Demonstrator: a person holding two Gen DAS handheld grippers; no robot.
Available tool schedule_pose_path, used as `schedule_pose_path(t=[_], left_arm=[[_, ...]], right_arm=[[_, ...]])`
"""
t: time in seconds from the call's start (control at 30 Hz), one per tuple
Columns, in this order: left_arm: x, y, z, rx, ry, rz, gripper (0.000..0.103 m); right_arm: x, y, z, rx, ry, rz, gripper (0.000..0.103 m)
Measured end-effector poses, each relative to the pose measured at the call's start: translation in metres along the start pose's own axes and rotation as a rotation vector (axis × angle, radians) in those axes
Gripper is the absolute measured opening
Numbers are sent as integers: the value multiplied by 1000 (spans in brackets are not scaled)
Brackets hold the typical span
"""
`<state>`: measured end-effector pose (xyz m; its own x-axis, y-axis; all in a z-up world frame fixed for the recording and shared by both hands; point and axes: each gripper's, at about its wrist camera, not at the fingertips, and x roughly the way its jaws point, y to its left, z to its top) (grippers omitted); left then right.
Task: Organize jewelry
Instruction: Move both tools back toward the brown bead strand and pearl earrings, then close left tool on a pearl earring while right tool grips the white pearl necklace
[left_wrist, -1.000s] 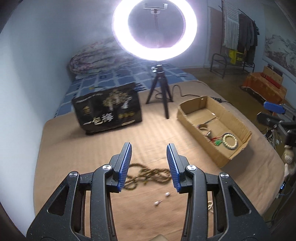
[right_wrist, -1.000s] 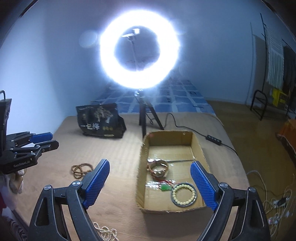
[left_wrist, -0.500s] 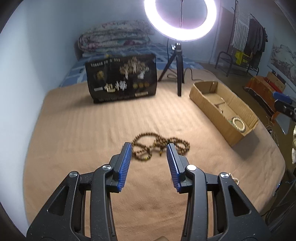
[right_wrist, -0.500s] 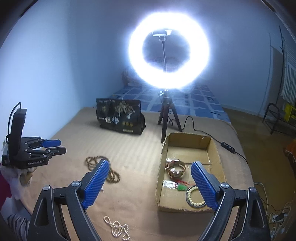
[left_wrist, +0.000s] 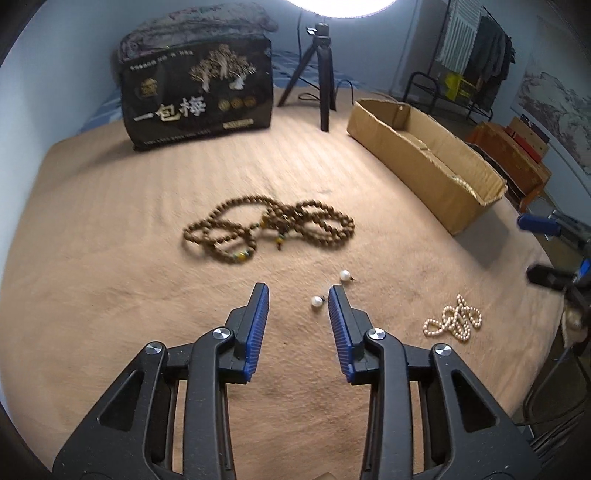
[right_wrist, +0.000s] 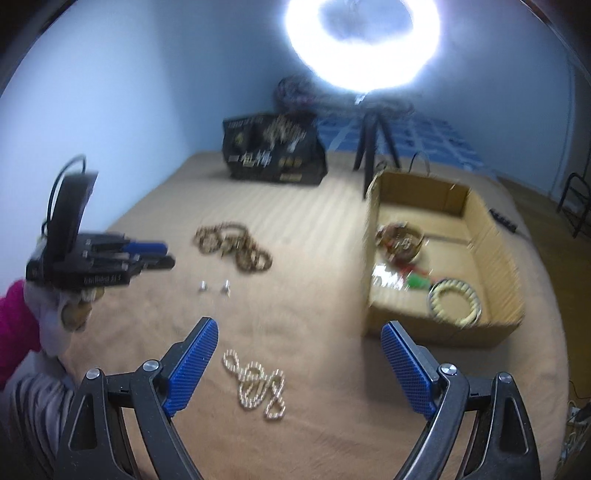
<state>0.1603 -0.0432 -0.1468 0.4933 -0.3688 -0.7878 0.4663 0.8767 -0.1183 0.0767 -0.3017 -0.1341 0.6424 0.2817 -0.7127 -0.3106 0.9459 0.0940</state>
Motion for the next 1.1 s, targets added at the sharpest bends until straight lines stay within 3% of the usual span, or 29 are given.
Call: schedule_pose_path(t=[0.4,1.1], left_arm=[[29,-11,-5,51,29,-18,29],[51,-22,-10,117,49,5,16]], right_arm=[[46,13,-47,-8,115,41,90],[72,31,-50,-73,160,33,86]])
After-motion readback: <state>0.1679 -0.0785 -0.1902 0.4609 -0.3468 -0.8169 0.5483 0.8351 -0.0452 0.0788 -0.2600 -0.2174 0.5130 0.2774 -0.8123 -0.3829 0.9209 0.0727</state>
